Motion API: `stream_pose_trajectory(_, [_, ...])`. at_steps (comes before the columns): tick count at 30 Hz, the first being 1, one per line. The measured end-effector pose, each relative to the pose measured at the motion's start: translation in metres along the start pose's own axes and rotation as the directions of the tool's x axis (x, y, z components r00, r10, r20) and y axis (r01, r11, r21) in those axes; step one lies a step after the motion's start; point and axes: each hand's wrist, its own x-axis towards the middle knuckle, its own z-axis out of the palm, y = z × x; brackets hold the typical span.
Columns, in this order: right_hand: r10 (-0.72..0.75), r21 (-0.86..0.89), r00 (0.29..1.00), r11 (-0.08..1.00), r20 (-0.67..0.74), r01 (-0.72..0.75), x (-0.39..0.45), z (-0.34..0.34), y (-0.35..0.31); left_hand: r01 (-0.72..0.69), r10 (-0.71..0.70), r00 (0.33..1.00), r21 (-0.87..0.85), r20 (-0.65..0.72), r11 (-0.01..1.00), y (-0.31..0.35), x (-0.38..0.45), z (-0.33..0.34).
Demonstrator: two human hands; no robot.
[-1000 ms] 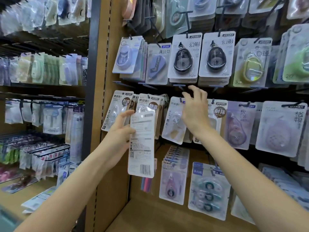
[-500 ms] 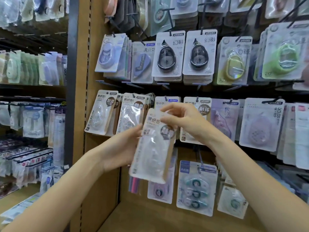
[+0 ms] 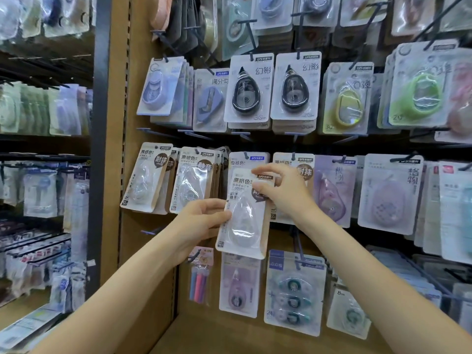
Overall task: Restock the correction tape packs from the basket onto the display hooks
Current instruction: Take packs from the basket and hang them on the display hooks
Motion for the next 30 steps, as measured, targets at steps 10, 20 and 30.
stream_pose_trajectory(10, [-0.067, -0.133, 0.981, 0.99, -0.184, 0.043, 0.046, 0.024, -0.01, -0.062, 0.076, 0.982, 0.083, -0.173, 0.995, -0.012, 0.014, -0.002])
stream_pose_trajectory(20, [-0.093, -0.52, 0.989, 0.854, -0.118, 0.018, 0.045, 0.041, -0.002, -0.109, 0.154, 0.961, 0.198, -0.229, 0.974, -0.025, 0.019, 0.001])
stream_pose_trajectory(30, [-0.435, -0.578, 0.862, 0.786, -0.261, 0.222, -0.066, 0.104, -0.038, -0.004, 0.028, 0.8, 0.042, -0.599, 0.999, -0.072, -0.094, -0.059])
